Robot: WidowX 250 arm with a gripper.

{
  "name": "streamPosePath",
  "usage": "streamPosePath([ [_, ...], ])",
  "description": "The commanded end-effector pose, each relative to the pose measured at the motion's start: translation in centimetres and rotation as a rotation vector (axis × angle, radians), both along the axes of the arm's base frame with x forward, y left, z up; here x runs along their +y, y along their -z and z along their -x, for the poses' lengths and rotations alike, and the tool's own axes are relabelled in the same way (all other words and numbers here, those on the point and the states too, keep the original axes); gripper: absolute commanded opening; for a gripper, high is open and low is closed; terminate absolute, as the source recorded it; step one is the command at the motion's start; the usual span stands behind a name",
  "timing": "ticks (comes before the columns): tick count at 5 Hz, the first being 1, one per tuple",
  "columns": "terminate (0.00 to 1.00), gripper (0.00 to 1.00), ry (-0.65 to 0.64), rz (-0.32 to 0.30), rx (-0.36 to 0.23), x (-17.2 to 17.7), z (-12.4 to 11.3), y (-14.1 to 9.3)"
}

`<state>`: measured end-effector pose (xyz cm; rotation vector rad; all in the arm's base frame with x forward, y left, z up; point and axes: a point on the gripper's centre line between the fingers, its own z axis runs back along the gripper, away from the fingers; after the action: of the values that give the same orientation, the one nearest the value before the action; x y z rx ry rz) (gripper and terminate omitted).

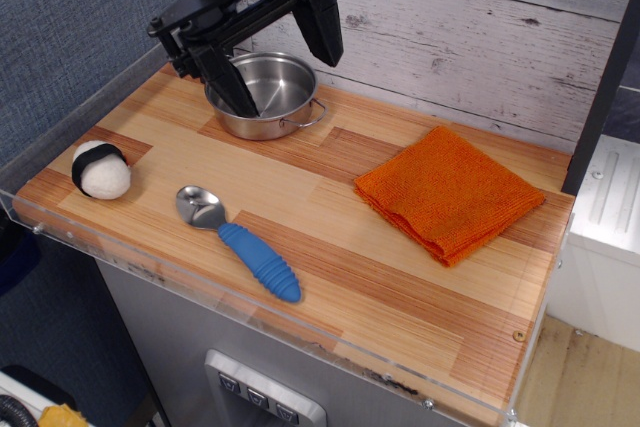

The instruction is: Move the white and black vegetable to the right of the spoon.

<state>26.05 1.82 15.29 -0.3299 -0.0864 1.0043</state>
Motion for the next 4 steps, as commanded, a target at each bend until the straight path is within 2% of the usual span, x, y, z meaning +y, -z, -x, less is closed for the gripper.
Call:
streamPosePath([
  [1,0.00,1.00,0.000,0.000,0.000,0.0,0.0,0.0],
  [2,0.00,1.00,-0.054,-0.043,0.004,4.4,1.1,-0.1],
  [3,0.00,1.00,-0.116,-0.076,-0.023,9.0,2.9,-0.5],
  [4,0.00,1.00,-0.142,-0.138,-0.052,12.3,4.5,-0.3],
])
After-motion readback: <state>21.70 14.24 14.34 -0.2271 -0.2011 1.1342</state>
